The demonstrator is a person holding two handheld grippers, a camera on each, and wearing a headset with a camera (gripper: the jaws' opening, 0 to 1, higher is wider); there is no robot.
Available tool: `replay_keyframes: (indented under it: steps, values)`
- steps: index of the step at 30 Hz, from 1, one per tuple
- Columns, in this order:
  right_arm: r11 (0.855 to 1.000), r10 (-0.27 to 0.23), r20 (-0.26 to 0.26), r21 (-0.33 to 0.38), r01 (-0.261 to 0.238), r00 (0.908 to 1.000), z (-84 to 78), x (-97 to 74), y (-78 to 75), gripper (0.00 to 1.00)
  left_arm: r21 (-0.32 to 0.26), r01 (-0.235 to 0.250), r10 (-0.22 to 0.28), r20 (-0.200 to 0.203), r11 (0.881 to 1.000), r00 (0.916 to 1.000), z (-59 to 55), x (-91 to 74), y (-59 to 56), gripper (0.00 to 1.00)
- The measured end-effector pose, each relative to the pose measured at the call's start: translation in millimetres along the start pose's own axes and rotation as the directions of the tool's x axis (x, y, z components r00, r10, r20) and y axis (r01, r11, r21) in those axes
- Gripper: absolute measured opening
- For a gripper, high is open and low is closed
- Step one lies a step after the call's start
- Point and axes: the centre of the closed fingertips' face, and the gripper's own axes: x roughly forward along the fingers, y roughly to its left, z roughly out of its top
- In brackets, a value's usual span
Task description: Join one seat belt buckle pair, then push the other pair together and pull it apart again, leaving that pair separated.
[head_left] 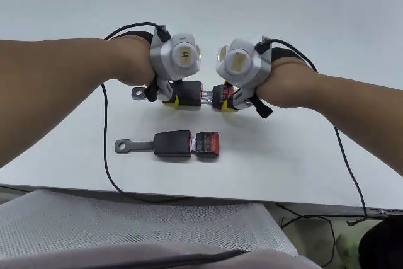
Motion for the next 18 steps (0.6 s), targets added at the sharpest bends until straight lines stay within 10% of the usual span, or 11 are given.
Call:
replay_keyframes:
  steps: [18]
  values:
    - [1.0,0.005,0.026,0.001,-0.005,0.9997,16.7,9.0,-0.5,0.29,-0.001,0.002,-0.002,0.057,1.0,0.9984,4.3,-1.6,-2.1,0.31]
